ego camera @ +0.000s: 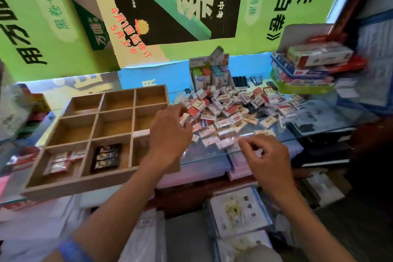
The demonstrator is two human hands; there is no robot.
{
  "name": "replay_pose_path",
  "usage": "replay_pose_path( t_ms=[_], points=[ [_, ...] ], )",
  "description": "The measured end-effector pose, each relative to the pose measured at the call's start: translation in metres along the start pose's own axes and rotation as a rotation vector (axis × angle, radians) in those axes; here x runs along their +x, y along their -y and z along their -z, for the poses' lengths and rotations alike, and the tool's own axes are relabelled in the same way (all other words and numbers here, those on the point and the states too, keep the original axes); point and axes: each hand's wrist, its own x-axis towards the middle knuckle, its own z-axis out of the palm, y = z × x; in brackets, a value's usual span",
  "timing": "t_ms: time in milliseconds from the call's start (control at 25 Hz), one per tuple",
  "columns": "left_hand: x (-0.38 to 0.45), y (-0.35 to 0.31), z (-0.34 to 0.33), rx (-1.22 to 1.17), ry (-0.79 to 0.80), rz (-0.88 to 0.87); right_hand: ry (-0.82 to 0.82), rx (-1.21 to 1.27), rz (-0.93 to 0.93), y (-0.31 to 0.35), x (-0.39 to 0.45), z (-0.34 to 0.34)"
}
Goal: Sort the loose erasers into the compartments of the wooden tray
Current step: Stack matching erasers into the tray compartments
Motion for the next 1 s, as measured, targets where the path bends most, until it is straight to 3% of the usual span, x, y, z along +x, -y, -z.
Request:
replay_pose_path(
  t_ms=[200, 360, 600, 760, 880, 1000],
  points=[
    [0.042, 0.0, -0.037, 0.341, 0.104, -0.025, 0.074, -0.024, -0.024, -0.007, 0.026, 0.002],
    [0.063, -0.003, -0.05, 0.442, 0.211, -0.025, 0.18, -0.071, -0.054, 0.01, 0.07, -0.028],
    [0.065, 0.007, -0.043, 0.29, 0.159, -0.113, 0.273, -0.233, -0.064, 0.023, 0.119, -0.089],
    [0.068, 0.02, -0.044, 0.068, 0.15, -0.029, 0.319, -0.357, -0.09, 0.028, 0.129, -0.114],
    [0.065, 0.024, -0.044, 0.027, 0.127, -0.061, 0.281, -0.206, -0.15, 0.035, 0.127, -0.116],
    [0.061, 0.017, -0.036, -0.081, 0.033, -0.06, 0.068, 0.32, -0.41, 0.043, 0.122, -0.098]
  ],
)
